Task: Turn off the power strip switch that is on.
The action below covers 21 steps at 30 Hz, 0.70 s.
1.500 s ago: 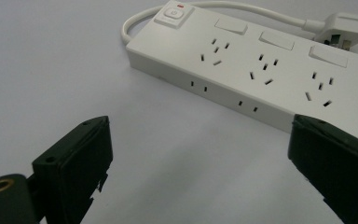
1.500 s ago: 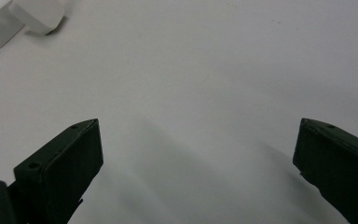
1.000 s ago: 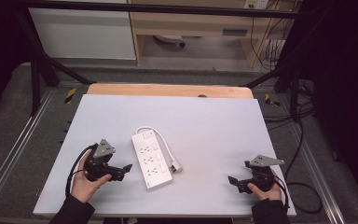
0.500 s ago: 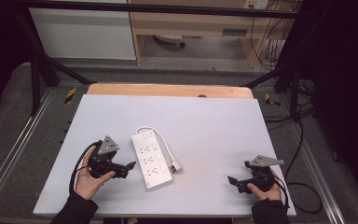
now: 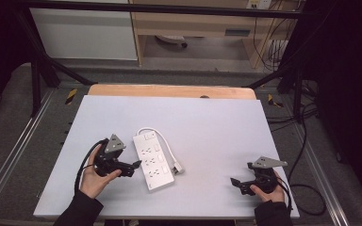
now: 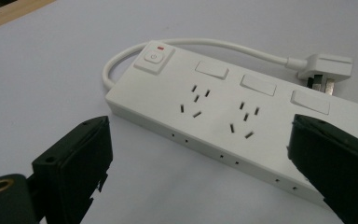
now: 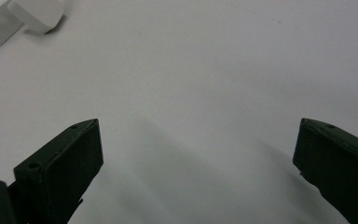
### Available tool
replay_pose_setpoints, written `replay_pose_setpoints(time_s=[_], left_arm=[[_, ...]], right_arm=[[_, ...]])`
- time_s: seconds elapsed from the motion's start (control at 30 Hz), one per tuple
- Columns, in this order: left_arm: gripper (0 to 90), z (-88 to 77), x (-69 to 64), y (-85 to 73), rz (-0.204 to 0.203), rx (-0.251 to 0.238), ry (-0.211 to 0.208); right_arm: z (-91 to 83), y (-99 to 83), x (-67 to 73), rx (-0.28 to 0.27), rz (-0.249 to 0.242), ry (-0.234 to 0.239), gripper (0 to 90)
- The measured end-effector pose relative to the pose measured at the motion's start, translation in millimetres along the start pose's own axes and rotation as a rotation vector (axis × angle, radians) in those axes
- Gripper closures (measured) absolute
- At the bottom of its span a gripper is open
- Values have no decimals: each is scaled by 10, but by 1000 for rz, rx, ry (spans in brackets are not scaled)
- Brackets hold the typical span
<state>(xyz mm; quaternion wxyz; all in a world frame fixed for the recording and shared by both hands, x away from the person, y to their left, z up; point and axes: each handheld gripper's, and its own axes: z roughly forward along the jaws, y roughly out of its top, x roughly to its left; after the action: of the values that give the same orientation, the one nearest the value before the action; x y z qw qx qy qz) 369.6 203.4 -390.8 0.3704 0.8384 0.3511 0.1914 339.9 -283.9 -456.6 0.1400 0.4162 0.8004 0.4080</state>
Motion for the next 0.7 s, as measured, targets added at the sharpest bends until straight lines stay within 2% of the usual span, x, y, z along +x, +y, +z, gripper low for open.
replay_pose_setpoints(time_s=[0.7], left_arm=[[63, 149, -28, 148, -5, 4, -12]], right_arm=[[0, 0, -1, 2, -3, 1, 19]])
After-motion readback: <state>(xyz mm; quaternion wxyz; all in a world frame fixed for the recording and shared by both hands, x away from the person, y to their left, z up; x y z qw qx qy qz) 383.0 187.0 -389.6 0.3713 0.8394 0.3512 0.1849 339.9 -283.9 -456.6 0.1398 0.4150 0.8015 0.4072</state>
